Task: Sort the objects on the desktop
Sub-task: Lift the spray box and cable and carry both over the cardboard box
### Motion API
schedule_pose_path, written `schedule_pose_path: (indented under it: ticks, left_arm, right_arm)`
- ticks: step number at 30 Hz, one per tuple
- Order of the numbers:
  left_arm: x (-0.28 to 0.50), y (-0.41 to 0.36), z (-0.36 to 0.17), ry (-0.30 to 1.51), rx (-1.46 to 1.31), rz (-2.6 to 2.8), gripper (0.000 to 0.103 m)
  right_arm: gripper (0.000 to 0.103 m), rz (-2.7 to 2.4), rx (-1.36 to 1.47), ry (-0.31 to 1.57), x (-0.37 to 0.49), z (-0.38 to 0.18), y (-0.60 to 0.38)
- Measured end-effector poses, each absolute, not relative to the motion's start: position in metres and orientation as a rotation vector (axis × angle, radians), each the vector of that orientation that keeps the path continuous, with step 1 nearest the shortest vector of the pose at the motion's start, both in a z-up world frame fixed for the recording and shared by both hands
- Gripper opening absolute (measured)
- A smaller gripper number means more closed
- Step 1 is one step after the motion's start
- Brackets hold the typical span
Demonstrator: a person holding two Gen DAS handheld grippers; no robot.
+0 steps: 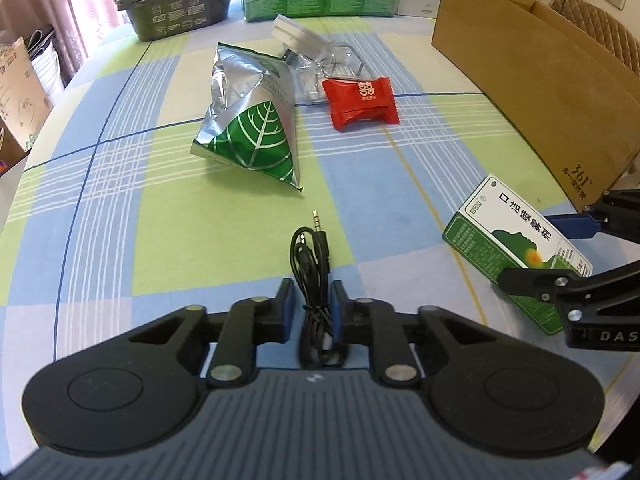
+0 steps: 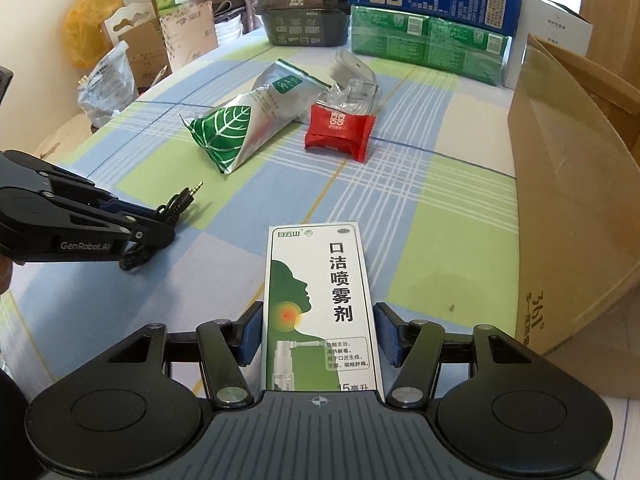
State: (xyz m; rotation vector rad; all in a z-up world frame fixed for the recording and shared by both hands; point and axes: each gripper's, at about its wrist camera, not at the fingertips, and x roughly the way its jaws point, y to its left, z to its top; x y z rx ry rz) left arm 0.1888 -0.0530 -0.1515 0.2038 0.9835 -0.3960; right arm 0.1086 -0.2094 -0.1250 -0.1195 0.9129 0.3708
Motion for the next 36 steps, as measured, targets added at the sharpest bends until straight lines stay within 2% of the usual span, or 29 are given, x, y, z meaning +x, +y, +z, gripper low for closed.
schedule_pose_path:
  ticks: [14,36]
  left_arm:
    - [0.181,-0.054,-0.148,1.011,0.203,-0.438,0.010]
    - [0.142,-0.075,-0.092,0.946,0.169,-0.465,0.010]
  right_arm:
    - [0.053,0.310,-0.096,0.914,0.105,-0.125,-0.209]
    - [0.053,0.236,0.015,0.818,0.059,-0.057,-0.237]
